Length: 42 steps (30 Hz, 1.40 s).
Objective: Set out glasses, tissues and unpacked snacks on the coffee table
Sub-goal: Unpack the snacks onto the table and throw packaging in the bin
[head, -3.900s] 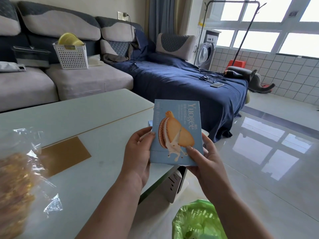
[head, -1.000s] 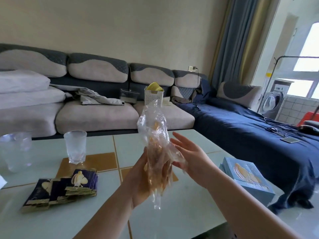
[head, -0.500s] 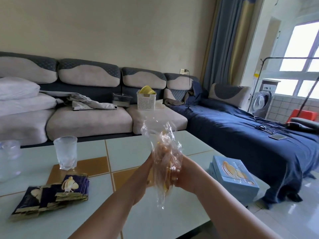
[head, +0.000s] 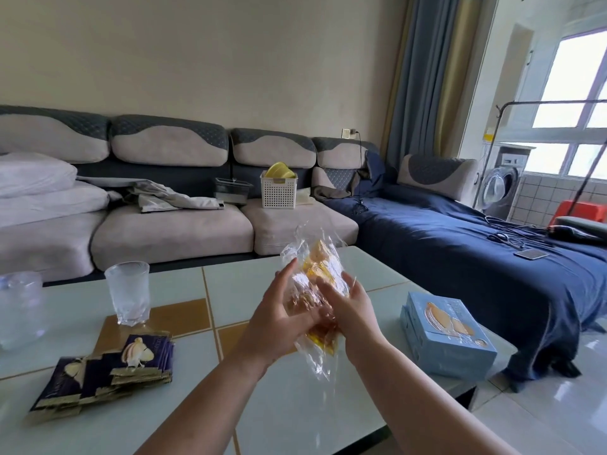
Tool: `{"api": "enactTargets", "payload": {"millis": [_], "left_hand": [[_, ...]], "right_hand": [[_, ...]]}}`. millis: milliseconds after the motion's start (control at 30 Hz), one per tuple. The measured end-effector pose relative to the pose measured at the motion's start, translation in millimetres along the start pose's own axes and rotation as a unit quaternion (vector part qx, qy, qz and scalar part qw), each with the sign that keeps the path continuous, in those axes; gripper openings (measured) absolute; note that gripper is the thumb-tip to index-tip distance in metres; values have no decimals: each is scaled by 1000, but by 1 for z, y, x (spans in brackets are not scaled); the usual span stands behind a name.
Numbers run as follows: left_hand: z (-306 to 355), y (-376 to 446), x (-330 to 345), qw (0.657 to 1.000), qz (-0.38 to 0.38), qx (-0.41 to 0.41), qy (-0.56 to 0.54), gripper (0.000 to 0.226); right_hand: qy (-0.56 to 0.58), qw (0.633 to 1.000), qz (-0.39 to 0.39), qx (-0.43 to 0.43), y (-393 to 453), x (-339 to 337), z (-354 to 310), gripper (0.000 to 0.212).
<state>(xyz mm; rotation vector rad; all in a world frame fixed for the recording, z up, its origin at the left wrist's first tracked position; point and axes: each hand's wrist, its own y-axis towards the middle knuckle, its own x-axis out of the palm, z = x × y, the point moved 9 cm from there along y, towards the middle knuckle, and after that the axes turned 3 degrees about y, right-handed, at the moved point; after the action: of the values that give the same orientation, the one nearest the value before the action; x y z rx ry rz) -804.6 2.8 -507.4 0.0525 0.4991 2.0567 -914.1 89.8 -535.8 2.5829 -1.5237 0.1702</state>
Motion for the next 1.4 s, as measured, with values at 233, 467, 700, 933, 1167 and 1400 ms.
{"api": "enactTargets", "payload": {"millis": [233, 467, 700, 933, 1167, 1400], "left_hand": [[-21, -2, -24, 967, 155, -112, -167, 34], [-38, -4, -8, 907, 164, -181, -344, 71], [-25, -5, -7, 936, 149, -107, -302, 86], [-25, -1, -28, 954, 200, -56, -217, 29], [-44, -1, -56, 945, 263, -64, -182, 65], [-63, -8, -78, 928, 276, -97, -230, 72]], "right_hand": [[119, 990, -16, 68, -7, 1, 9, 42], [-74, 995, -60, 13, -7, 23, 15, 91], [-91, 993, -27, -64, 0, 15, 11, 41], [98, 994, 18, -41, 1, -14, 14, 28], [345, 938, 10, -22, 9, -40, -3, 46], [443, 896, 5, -21, 13, -66, -21, 38]]}}
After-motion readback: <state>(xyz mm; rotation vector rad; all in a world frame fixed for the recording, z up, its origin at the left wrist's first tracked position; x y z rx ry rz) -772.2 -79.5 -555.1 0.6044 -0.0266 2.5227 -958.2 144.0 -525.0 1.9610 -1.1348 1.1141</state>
